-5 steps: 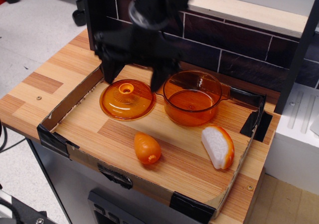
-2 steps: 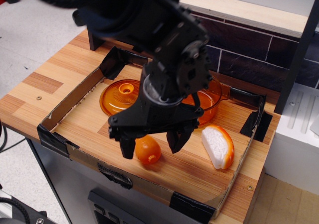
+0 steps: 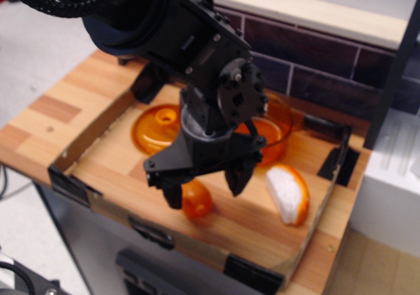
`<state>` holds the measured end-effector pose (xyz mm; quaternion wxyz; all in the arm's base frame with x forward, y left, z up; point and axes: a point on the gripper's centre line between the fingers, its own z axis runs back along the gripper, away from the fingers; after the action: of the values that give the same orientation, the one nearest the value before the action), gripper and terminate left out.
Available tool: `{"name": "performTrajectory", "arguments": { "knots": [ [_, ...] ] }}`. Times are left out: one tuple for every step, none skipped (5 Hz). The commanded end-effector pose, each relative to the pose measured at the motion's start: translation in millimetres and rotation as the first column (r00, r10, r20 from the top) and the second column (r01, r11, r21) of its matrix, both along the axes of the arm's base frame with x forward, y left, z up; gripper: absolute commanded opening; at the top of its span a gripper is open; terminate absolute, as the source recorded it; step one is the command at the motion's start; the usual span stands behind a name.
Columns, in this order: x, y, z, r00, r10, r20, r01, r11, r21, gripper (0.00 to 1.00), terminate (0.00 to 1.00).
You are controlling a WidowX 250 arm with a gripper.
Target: Put carrot in pot
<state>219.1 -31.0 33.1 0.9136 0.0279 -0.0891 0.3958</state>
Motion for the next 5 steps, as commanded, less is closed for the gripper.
{"name": "performTrajectory", "arguments": {
  "knots": [
    [12,0,-13,0.998,-0.008,-0.061,0.009,1.000,0.009,1.00,0.00],
    [13,1,-25,0.997,0.002,-0.076,0.001,1.000,0.029,1.00,0.00],
    [13,2,-27,0.996,-0.028,-0.081,0.032,0.998,0.054,1.00,0.00],
    [12,5,-18,0.999,-0.019,-0.042,0.021,0.999,0.030,0.00,0.00],
    [14,10,3,1.000,-0.008,-0.017,0.008,1.000,0.015,0.00,0.00]
  ]
}}
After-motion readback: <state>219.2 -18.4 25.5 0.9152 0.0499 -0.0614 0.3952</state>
